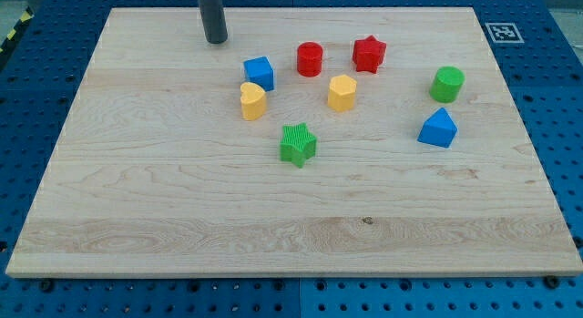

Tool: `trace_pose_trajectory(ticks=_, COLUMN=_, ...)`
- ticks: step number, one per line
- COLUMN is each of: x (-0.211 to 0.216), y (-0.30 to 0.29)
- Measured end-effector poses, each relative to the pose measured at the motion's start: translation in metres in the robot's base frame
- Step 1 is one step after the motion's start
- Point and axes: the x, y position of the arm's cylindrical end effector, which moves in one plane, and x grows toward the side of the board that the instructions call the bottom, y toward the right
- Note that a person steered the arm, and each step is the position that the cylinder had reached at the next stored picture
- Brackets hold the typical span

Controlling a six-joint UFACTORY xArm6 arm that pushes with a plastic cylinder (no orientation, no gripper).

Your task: Move your arm towards red star

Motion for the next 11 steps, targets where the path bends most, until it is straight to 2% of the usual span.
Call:
trace_pose_trajectory(ticks=5, x=0.004, y=0.001)
trace_pose_trajectory(ticks=6, x=0.004, y=0.018)
trace_pose_trajectory(ticks=9, x=-0.001, y=0.258)
trace_pose_trajectory(ticks=11, x=0.033, y=0.253)
